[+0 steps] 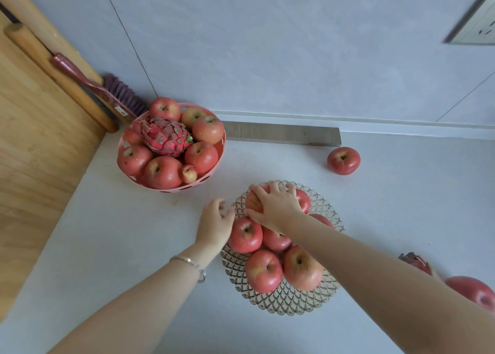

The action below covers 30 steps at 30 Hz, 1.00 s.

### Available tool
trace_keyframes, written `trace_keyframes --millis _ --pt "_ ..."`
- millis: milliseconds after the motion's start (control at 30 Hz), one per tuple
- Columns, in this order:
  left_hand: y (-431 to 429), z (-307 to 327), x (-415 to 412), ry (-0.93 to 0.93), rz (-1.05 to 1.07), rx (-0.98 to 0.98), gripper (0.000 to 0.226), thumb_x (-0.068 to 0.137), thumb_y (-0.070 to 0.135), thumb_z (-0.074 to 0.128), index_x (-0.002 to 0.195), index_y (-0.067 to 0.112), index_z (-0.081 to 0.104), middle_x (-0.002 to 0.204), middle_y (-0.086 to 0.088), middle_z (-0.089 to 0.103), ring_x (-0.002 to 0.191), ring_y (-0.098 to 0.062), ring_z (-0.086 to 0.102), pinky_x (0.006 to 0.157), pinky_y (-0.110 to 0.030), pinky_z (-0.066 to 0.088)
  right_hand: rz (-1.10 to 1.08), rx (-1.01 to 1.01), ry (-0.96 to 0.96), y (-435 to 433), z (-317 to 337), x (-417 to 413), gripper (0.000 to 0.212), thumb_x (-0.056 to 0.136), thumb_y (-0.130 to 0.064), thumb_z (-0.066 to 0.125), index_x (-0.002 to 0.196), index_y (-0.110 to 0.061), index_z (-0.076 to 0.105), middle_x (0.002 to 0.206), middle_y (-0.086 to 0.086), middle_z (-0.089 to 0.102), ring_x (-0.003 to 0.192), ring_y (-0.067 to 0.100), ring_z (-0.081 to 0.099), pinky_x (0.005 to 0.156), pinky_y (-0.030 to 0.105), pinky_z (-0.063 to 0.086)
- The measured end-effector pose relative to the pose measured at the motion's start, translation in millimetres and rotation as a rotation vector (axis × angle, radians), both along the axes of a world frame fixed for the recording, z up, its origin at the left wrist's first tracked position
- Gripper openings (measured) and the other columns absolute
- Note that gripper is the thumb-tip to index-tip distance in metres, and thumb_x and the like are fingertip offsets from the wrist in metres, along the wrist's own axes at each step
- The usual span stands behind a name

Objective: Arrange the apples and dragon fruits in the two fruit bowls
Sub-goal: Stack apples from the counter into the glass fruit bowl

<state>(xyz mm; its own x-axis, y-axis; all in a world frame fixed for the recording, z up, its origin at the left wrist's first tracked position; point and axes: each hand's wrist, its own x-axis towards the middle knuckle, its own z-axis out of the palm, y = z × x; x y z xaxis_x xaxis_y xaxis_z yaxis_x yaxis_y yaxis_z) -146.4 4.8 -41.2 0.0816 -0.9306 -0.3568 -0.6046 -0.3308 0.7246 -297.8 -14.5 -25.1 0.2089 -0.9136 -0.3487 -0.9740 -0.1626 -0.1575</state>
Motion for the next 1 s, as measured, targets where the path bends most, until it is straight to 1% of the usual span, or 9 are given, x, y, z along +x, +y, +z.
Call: trace_keyframes --millis 67,100,233,400,567,667,767,867,1000 --pt "-9.5 -6.7 -1.6 0.121 -0.030 0.261 0.029 0.092 0.026 0.053 0.108 0.005 0.064 0.106 -0.010 0.066 0.099 -0.024 0.059 0.087 -0.034 0.045 -0.025 -0.001 -0.042 -2.2 -0.3 1.1 0.060 0.084 -0.059 0.041 0.134 -0.028 0.032 0.127 0.012 0.047 0.112 0.031 0.050 0.109 0.049 0.020" --pt "-12.1 -9.5 -2.7 0.163 -0.003 0.308 0.029 0.091 0.026 0.054 0.101 0.002 0.068 0.097 -0.011 0.068 0.092 -0.024 0.060 0.082 -0.034 0.046 -0.035 -0.005 -0.052 -3.2 -0.5 2.4 0.059 0.083 -0.059 0.043 0.132 -0.028 0.034 0.125 0.011 0.048 0.110 0.030 0.050 0.107 0.046 0.023" --pt "-12.5 -18.5 -10.3 0.269 0.215 0.254 0.018 0.089 0.013 0.057 0.082 0.001 0.069 0.081 -0.016 0.064 0.076 -0.022 0.055 0.070 -0.033 0.041 -0.020 -0.045 -0.040 -2.3 -5.4 3.2 0.054 0.083 -0.055 0.042 0.130 -0.029 0.035 0.124 0.010 0.048 0.106 0.029 0.052 0.104 0.045 0.026" --pt "-8.9 -24.2 -13.4 0.253 0.274 0.195 0.025 0.087 0.011 0.060 0.063 0.005 0.066 0.071 -0.017 0.063 0.069 -0.023 0.055 0.067 -0.034 0.041 0.050 -0.045 -0.007 -1.7 -7.0 -0.2 0.056 0.086 -0.056 0.038 0.135 -0.031 0.030 0.131 0.011 0.043 0.113 0.031 0.049 0.105 0.047 0.025" --pt "-5.6 -22.9 -18.1 0.183 0.260 0.132 0.025 0.088 0.013 0.059 0.066 0.004 0.066 0.073 -0.017 0.065 0.070 -0.025 0.056 0.071 -0.037 0.046 0.078 0.023 0.073 0.8 -4.2 -2.7 0.058 0.088 -0.055 0.034 0.140 -0.034 0.021 0.138 0.011 0.036 0.115 0.035 0.049 0.104 0.048 0.026" --pt "-4.3 -21.8 -20.7 0.153 0.209 0.100 0.026 0.089 0.014 0.058 0.066 0.004 0.063 0.063 -0.010 0.059 0.068 -0.024 0.051 0.063 -0.031 0.040 0.060 0.023 0.104 11.0 -9.5 -10.7 0.060 0.089 -0.056 0.033 0.141 -0.033 0.017 0.140 0.012 0.034 0.116 0.035 0.049 0.104 0.049 0.025" --pt "-4.9 -20.2 -21.5 0.128 0.139 0.101 0.025 0.091 0.016 0.055 0.075 0.001 0.067 0.074 -0.012 0.065 0.072 -0.024 0.055 0.066 -0.031 0.042 0.041 -0.069 0.115 23.5 -18.1 -15.4 0.059 0.091 -0.058 0.028 0.142 -0.029 0.017 0.140 0.014 0.036 0.115 0.034 0.050 0.106 0.048 0.023" --pt "-4.8 -15.3 -23.1 0.058 0.057 0.122 0.022 0.094 0.018 0.049 0.090 0.004 0.065 0.090 -0.013 0.066 0.088 -0.027 0.060 0.069 -0.030 0.041 0.031 -0.088 0.063 26.3 -20.1 -17.8 0.064 0.090 -0.062 0.019 0.144 -0.028 0.017 0.143 0.011 0.034 0.129 0.031 0.039 0.114 0.049 0.012" --pt "3.0 -1.5 -24.5 -0.094 -0.035 0.029 0.037 0.098 0.018 0.041 0.132 0.006 0.044 0.136 -0.013 0.046 0.127 -0.027 0.044 0.103 -0.033 0.036 -0.103 -0.125 -0.194 42.6 -1.9 -32.6 0.075 0.080 -0.066 0.015 0.143 -0.026 0.024 0.150 0.007 0.026 0.142 0.025 0.016 0.117 0.047 -0.001"
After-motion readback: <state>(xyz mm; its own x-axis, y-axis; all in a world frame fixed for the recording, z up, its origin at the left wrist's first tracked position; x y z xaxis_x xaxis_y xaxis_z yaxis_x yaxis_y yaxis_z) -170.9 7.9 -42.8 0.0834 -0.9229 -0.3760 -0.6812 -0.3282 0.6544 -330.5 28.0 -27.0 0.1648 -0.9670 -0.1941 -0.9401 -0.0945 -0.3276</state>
